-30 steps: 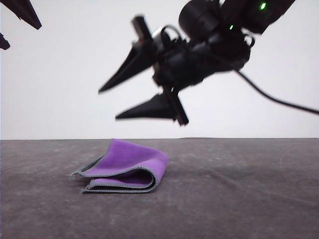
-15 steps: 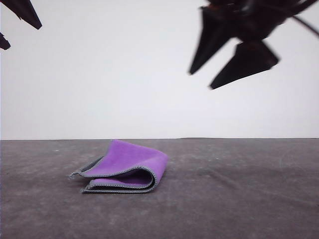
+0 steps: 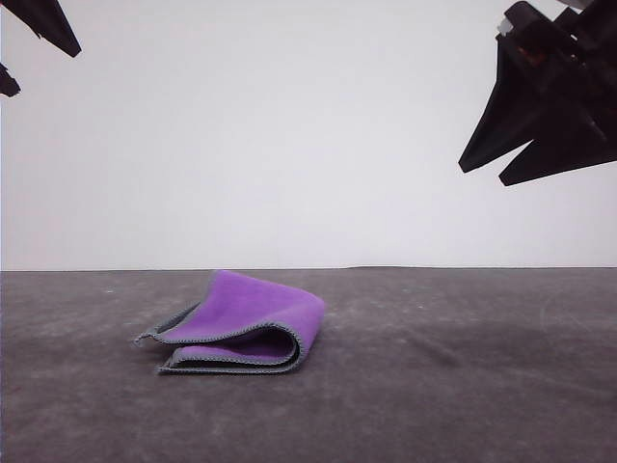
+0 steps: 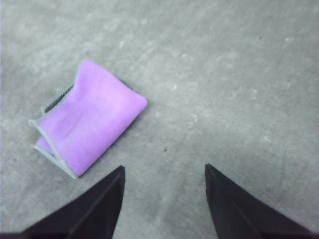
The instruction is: Fold clothes
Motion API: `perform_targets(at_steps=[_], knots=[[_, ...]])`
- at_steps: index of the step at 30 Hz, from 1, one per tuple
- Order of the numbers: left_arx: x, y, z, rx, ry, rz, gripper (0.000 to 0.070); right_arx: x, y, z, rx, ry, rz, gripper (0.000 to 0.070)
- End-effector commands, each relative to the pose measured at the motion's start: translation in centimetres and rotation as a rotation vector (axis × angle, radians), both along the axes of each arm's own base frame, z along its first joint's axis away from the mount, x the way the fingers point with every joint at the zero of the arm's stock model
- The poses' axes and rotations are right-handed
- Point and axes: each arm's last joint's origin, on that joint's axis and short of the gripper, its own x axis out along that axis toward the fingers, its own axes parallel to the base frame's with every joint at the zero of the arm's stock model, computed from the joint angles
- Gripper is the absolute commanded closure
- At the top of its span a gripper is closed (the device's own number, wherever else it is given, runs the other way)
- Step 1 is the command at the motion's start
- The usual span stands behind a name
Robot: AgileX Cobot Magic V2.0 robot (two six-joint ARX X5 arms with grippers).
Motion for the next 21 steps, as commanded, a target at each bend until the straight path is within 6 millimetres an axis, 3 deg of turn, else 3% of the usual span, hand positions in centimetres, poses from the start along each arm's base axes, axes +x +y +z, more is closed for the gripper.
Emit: perform_targets(at_steps=[1, 4, 5, 6, 9, 21], knots=[[0.01, -0.08, 0.14, 0.002, 0.005, -0.007, 0.0305, 0.11, 0.18, 0.34, 0.007, -0.018, 0.005, 0.0375], [-0.38, 0.06, -0.15, 0.014, 0.05, -0.009, 0.032, 0.09, 0.17, 0.33, 0.007, -0.014, 0.005, 0.04], [-0.46, 0.09, -0.21, 0.019, 0.057, -0.011, 0.0412, 0.06, 0.16, 0.29, 0.004, -0.01, 0.004, 0.0494], [-0.49, 0.09, -0.24, 0.024, 0.058, -0.015, 0.0609, 0.05, 0.16, 0.26, 0.001, -0.008, 0.003, 0.0683], [-0.41, 0.06, -0.13, 0.017, 0.044, -0.018, 0.07, 0.13, 0.2, 0.35, 0.004, -0.021, 0.005, 0.0687], [-0.45, 0.08, -0.06, 0.015, 0.042, -0.016, 0.07, 0.14, 0.18, 0.36, 0.004, -0.023, 0.004, 0.0687]])
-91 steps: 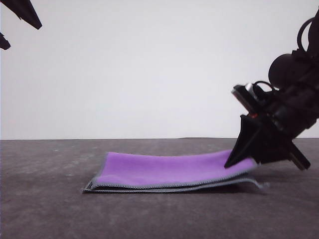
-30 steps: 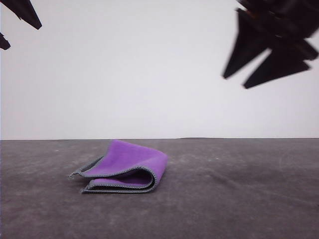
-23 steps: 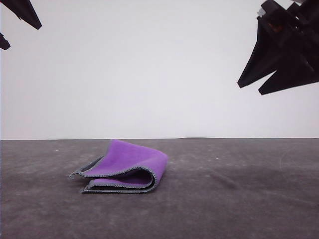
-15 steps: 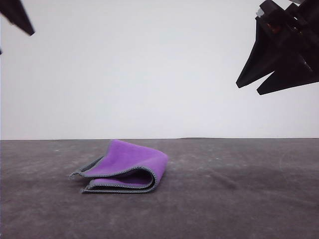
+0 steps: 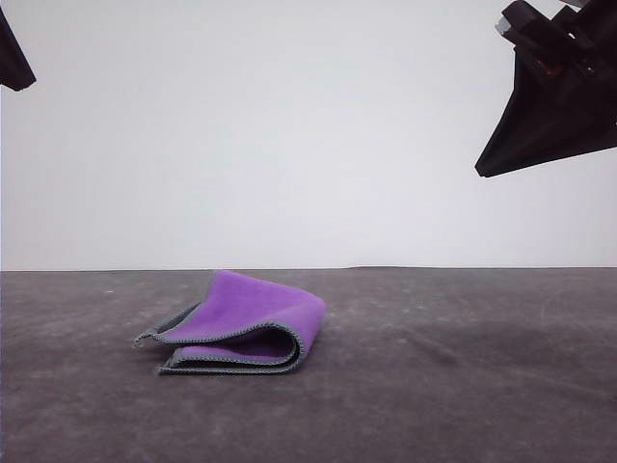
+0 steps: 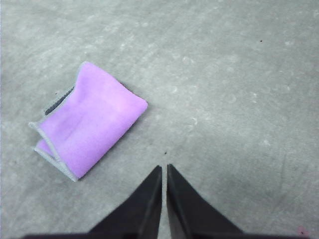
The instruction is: Fold clothes
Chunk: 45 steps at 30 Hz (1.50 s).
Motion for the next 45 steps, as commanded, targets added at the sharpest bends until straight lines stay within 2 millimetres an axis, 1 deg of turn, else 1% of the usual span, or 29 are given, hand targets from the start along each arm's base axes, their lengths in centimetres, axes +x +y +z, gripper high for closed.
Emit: perform_targets(at_steps=[1, 4, 6, 8, 13, 16, 19, 23, 26, 33, 36, 41, 45], knots=[[0.1, -0.1, 0.4, -0.006, -0.016, -0.01, 0.07, 0.1, 0.2, 0.3, 0.004, -0.016, 0.006, 0.0687], [0.1, -0.1, 0.3, -0.002, -0.021, -0.01, 0.07, 0.1, 0.2, 0.3, 0.004, -0.016, 0.006, 0.0687], [0.3, 0.2, 0.1, 0.029, -0.067, -0.029, 0.07, 0.1, 0.2, 0.3, 0.004, -0.016, 0.006, 0.0687], [0.5, 0.6, -0.5, 0.015, -0.125, 0.0, 0.07, 0.1, 0.2, 0.3, 0.004, -0.016, 0.006, 0.0687], [0.5, 2.2, -3.5, -0.042, -0.35, 0.103, 0.07, 0.1, 0.2, 0.3, 0.004, -0.016, 0.007, 0.0687], [-0.2, 3.1, -5.4, -0.031, -0.481, 0.143, 0.07, 0.1, 0.2, 0.3, 0.004, -0.016, 0.006, 0.0687], [-1.2, 4.0, -7.6, 0.01, -0.567, 0.189, 0.07, 0.1, 0.2, 0.3, 0.004, -0.016, 0.007, 0.0687], [-2.6, 4.9, -10.3, 0.057, -0.612, 0.298, 0.07, 0.1, 0.2, 0.3, 0.003, -0.016, 0.006, 0.0687], [-3.3, 5.3, -12.1, 0.072, -0.627, 0.374, 0.07, 0.1, 0.2, 0.3, 0.004, -0.016, 0.007, 0.0687], [-4.0, 5.5, -15.0, 0.046, -0.649, 0.402, 0.07, 0.1, 0.2, 0.3, 0.003, -0.016, 0.006, 0.0687], [-4.3, 5.5, -15.5, 0.05, -0.653, 0.41, 0.07, 0.1, 0.2, 0.3, 0.004, -0.016, 0.007, 0.0687], [-4.2, 5.5, -14.9, 0.041, -0.711, 0.43, 0.07, 0.1, 0.2, 0.3, 0.004, -0.017, 0.007, 0.0687], [-4.2, 5.5, -14.8, 0.038, -0.721, 0.43, 0.07, 0.1, 0.2, 0.3, 0.005, -0.019, 0.007, 0.0687]])
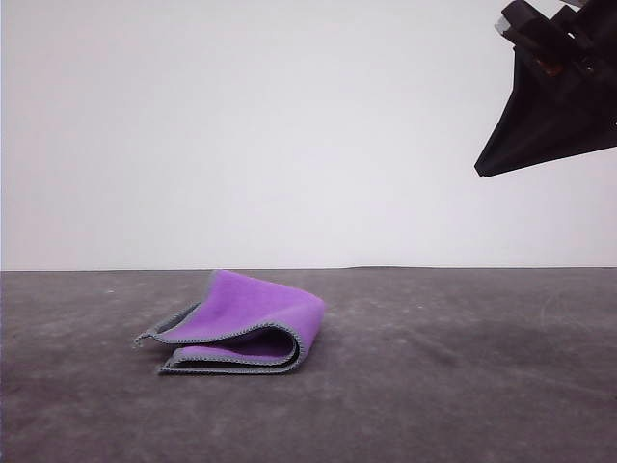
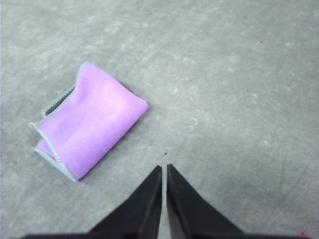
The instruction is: Fold clothes
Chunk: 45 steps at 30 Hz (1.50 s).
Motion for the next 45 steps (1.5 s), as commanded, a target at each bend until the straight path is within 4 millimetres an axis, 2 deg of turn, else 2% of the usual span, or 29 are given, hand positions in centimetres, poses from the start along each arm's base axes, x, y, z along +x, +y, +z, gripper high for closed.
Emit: perform_targets(at_steps=[1, 11, 15, 18, 24, 31, 39, 45], knots=[[0.1, 0.0, -0.6, -0.003, 0.008, 0.002, 0.07, 0.1, 0.2, 0.3, 0.004, -0.017, 0.007, 0.0687], [0.1, 0.0, -0.6, -0.003, 0.008, 0.002, 0.07, 0.1, 0.2, 0.3, -0.005, -0.023, 0.011, 0.0687], [0.1, 0.0, -0.6, -0.003, 0.008, 0.002, 0.07, -0.7, -0.7, 0.5, -0.144, -0.108, 0.012, 0.0687], [0.1, 0.0, -0.6, -0.003, 0.008, 0.002, 0.07, -1.9, -2.1, -0.6, -0.171, -0.137, -0.094, 0.0687], [0.1, 0.0, -0.6, -0.003, 0.008, 0.002, 0.07, -5.0, -5.3, -4.8, -0.105, -0.256, -0.311, 0.0687], [0.1, 0.0, -0.6, -0.003, 0.008, 0.002, 0.07, -7.3, -7.7, -8.4, -0.06, -0.372, -0.555, 0.0687], [0.1, 0.0, -0.6, -0.003, 0.008, 0.002, 0.07, -8.2, -9.0, -8.2, -0.082, -0.454, -0.671, 0.0687], [0.1, 0.0, -0.6, -0.003, 0.008, 0.002, 0.07, -8.2, -9.1, -8.2, -0.083, -0.457, -0.686, 0.0687]])
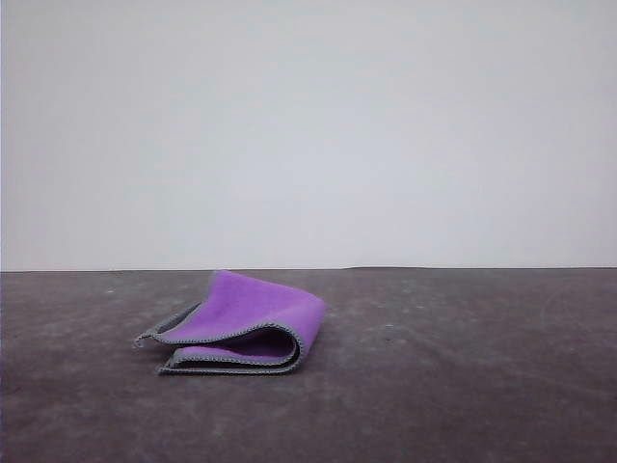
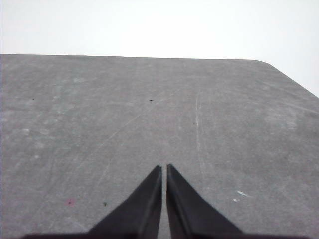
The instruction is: Fold clothes
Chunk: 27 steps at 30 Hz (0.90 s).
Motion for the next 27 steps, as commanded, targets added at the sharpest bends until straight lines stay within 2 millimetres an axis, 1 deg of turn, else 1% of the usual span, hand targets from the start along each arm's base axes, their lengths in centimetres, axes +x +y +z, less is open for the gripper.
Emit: perform_targets(at_steps=[1, 8, 27], knots=[[0.11, 0.0, -0.56, -0.003, 0.008, 0.002, 0.07, 0.02, 0.0, -0.05, -0.005, -0.002, -0.001, 0.0687], [0.11, 0.0, -0.56, -0.003, 0.008, 0.002, 0.07, 0.05, 0.0, 0.23, -0.005, -0.031, -0.001, 0.0687], [0.11, 0.0, -0.56, -0.003, 0.008, 0.002, 0.07, 0.05, 0.0, 0.23, -0.005, -0.031, -0.001, 0.0687]])
